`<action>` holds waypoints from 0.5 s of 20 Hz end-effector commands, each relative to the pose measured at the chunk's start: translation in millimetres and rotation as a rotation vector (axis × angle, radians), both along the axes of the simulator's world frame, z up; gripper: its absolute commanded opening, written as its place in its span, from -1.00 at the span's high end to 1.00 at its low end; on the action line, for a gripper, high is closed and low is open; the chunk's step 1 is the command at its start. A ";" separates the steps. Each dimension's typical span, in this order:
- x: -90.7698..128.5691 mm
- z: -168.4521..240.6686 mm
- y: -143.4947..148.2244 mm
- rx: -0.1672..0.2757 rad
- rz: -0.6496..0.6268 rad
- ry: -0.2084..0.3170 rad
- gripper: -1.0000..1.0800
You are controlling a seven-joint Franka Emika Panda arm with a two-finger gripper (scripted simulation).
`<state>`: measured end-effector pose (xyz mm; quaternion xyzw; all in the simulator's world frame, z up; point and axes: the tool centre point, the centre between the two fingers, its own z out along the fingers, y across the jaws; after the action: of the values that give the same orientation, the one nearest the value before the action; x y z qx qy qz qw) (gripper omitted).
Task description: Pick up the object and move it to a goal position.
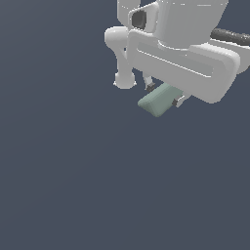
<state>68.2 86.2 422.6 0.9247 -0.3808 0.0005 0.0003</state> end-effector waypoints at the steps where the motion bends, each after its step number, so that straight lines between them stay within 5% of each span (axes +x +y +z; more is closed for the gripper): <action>1: 2.5 11.9 2.8 0.000 0.000 0.001 1.00; 10: 8.8 36.7 8.9 0.000 0.000 0.001 1.00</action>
<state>76.3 94.4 456.2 0.9247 -0.3806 0.0002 0.0002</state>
